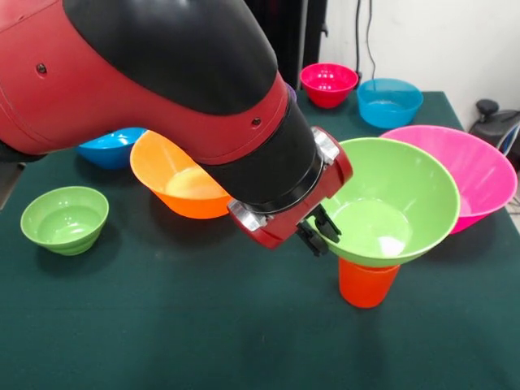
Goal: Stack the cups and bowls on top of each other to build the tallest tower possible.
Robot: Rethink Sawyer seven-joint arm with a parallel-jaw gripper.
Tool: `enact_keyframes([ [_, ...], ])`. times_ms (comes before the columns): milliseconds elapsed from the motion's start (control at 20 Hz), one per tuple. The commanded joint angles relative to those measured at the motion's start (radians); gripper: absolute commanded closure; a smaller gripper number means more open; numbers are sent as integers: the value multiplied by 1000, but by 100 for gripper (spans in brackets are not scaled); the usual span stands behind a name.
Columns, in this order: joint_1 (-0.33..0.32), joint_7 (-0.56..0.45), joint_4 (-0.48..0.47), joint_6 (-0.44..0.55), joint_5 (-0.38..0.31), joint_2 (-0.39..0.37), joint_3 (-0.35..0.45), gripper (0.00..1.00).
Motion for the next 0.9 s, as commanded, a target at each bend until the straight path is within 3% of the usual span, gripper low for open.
enact_keyframes([
  [50,27,-102,-47,19,-2,10,-30,100],
  [900,54,-56,-89,14,-1,25,-26,100],
])
